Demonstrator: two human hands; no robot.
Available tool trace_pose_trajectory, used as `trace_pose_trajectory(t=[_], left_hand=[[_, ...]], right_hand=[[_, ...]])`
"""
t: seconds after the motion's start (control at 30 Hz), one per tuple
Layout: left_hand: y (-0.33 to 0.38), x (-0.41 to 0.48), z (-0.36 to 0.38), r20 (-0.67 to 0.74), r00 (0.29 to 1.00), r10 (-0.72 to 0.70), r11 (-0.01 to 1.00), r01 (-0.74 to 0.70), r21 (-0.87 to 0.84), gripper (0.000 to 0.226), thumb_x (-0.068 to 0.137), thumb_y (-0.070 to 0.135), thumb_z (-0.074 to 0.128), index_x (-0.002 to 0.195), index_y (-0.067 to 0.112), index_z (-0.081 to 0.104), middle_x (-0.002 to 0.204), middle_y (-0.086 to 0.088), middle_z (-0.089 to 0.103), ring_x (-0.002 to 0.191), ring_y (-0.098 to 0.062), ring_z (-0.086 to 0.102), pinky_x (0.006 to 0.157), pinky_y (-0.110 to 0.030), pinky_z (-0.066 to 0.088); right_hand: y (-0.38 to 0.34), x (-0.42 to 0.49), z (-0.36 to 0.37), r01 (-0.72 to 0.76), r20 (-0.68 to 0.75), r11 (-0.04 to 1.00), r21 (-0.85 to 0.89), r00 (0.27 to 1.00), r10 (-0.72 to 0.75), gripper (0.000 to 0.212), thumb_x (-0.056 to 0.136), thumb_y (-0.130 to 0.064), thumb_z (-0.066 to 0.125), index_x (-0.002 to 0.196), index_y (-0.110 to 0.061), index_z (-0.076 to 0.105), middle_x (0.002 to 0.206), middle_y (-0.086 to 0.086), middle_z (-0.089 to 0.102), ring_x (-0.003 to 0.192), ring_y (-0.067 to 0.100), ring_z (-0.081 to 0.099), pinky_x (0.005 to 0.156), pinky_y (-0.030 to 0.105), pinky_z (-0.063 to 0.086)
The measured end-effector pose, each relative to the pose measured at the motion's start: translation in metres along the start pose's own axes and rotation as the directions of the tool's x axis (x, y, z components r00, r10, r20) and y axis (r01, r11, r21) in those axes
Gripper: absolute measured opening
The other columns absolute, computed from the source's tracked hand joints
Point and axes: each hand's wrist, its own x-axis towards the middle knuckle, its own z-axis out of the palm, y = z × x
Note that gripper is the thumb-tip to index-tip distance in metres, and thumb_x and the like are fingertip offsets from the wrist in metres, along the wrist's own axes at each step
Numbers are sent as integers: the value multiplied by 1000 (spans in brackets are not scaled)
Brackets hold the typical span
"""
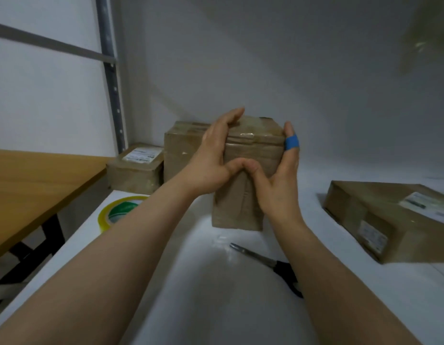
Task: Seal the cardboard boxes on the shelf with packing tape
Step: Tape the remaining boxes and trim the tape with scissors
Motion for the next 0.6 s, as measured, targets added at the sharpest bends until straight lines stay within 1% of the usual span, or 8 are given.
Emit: trace_pose_trajectory(t=[0.07, 0.13, 0.23, 0.3, 0.4, 0.5, 0.57, 0.6], left_hand=[[-1, -4, 0, 30, 999, -28, 998, 30, -60, 105, 87, 18, 77, 160, 25, 2, 162, -4, 23, 150, -12, 24, 124, -41, 24], [0, -8, 2, 31, 999, -43, 995, 46, -88, 112, 87, 12, 76, 160, 22, -9, 166, -8, 14, 153, -10, 15, 126, -38, 19], [1, -9, 4, 45, 997, -60, 995, 63, -75, 118, 84, 6, 76, 159, 23, -13, 167, -3, 7, 154, -7, 10, 126, -34, 16], [2, -9, 2, 79, 994, -79, 995, 83, -54, 123, 81, 6, 78, 158, 30, -15, 166, 3, 6, 152, -6, 11, 124, -31, 16], [4, -11, -3, 129, 989, -68, 998, 67, 12, 126, 80, 11, 80, 157, 34, -16, 164, 7, 4, 150, -4, 11, 120, -28, 16], [5, -12, -9, 177, 982, -70, 990, 46, 137, 134, 75, 19, 86, 156, 38, -17, 166, 9, -3, 152, -11, 7, 117, -32, 19], [6, -13, -11, 201, 976, -79, 979, 38, 199, 140, 69, 21, 90, 156, 41, -17, 166, 12, -8, 153, -14, 4, 113, -32, 23], [7, -14, -11, 206, 975, -86, 975, 40, 217, 141, 67, 21, 91, 157, 42, -16, 166, 14, -9, 153, -13, 3, 111, -31, 23]], right_hand=[[10, -9, 5, -63, -3, 995, 75, 998, 63, 98, 88, -43, 75, 156, -49, 5, 155, -9, 37, 133, -1, 47, 110, 31, 45], [15, -12, 5, -134, 30, 984, 118, 991, 131, 98, 88, -40, 75, 158, -41, 6, 150, -9, 46, 128, 3, 54, 107, 34, 49], [23, -16, 3, -157, 83, 987, 43, 985, 153, 92, 84, -44, 78, 154, -37, 17, 141, -8, 54, 122, 6, 58, 99, 30, 52], [26, -20, 1, -166, 111, 986, 34, 981, 162, 92, 82, -40, 80, 151, -37, 20, 136, -12, 57, 118, 1, 59, 93, 21, 51], [30, -25, -2, -198, 175, 980, 20, 966, 191, 99, 81, -32, 84, 152, -39, 15, 132, -18, 56, 114, -5, 59, 85, 12, 50], [29, -27, -5, -227, 233, 974, 20, 948, 216, 109, 79, -22, 86, 154, -39, 9, 131, -19, 54, 112, -8, 58, 78, 5, 50], [29, -27, -7, -247, 261, 969, 4, 936, 237, 113, 78, -19, 86, 154, -39, 6, 130, -20, 53, 111, -9, 56, 75, 4, 50], [30, -28, -8, -258, 277, 966, -10, 927, 251, 113, 78, -18, 86, 154, -39, 5, 129, -22, 53, 110, -9, 56, 75, 6, 51]])
